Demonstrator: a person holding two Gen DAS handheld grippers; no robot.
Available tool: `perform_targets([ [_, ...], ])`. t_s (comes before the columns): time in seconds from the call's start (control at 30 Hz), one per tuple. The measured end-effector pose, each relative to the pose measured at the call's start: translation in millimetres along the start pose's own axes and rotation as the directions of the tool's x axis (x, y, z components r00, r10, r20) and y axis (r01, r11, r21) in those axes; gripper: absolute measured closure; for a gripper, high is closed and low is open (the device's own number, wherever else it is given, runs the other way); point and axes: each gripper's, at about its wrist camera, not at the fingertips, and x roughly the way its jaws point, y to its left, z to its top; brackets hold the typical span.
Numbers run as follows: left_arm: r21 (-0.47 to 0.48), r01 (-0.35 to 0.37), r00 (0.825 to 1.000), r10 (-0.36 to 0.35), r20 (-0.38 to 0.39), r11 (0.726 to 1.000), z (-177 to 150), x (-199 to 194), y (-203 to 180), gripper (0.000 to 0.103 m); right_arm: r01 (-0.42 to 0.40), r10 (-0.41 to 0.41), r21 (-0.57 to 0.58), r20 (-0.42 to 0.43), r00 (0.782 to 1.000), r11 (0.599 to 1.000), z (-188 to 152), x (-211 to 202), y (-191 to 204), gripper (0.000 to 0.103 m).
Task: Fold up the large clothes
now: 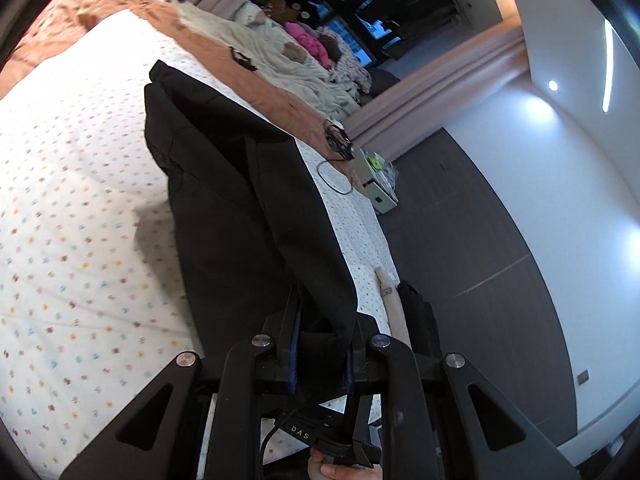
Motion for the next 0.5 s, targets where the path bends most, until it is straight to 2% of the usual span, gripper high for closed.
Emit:
perform_targets([
  [0.13,0.040,0.006,1.000,-0.005,-0.025,0.999,4,17,-23,0.085,-0.070,0.069,0.030,0.022,0.997,0.997,9,-15,-20,0.087],
  [0.17,0.051,0.005,0.999,-0.004,-0.034,0.999,4,22,-30,0.085,-0.082,0.081,0.033,0.032,0.996,0.996,9,-20,-24,0.084],
  [0.23,0.069,0.003,0.999,0.000,-0.053,0.998,5,34,-41,0.085,-0.096,0.094,0.032,0.068,0.993,0.995,9,-36,-33,0.067],
  [0.27,0.078,0.002,0.998,0.003,-0.064,0.997,5,41,-47,0.085,-0.102,0.099,0.034,0.087,0.991,0.994,8,-44,-36,0.054],
  [0.3,0.085,0.001,0.997,0.005,-0.072,0.996,4,46,-51,0.085,-0.111,0.106,0.039,0.111,0.988,0.993,9,-52,-41,0.047],
  [0.5,0.131,0.006,0.989,0.014,-0.148,0.991,-3,93,-84,0.085,-0.140,0.114,0.096,0.232,0.966,0.986,4,-99,-84,0.047],
])
